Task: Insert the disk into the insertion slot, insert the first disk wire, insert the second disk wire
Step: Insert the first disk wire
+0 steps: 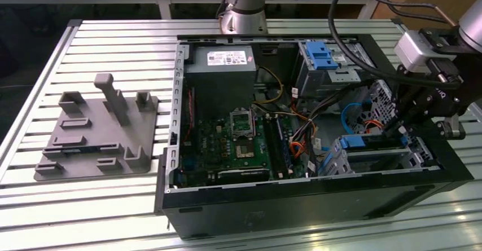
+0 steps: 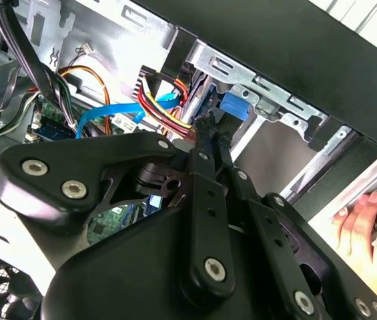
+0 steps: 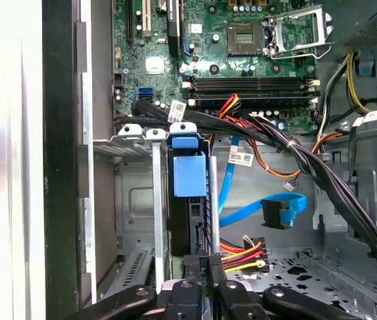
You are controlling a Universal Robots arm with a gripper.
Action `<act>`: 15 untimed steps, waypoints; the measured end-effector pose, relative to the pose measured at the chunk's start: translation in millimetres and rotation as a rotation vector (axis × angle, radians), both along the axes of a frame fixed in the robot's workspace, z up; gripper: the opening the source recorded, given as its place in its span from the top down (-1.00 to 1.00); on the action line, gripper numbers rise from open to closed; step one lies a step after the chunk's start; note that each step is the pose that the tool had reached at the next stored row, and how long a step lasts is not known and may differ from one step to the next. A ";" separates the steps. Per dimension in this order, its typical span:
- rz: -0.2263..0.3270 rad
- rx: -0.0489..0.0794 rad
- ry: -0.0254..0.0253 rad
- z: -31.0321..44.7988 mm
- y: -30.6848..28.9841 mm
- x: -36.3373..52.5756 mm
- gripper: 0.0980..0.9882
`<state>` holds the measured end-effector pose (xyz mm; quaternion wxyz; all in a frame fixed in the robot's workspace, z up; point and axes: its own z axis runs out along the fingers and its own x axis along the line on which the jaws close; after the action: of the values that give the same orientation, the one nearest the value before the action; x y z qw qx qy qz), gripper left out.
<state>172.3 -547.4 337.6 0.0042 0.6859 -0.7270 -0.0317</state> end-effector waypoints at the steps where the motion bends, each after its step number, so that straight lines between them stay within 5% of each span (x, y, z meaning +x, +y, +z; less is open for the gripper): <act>1: 0.000 0.000 0.0000 0.0 0.0 0.0 0.85; 15: 0.000 0.002 0.0000 -1.8 0.2 0.0 0.85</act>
<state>172.3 -547.2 335.9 0.0035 0.6859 -0.7270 -0.0324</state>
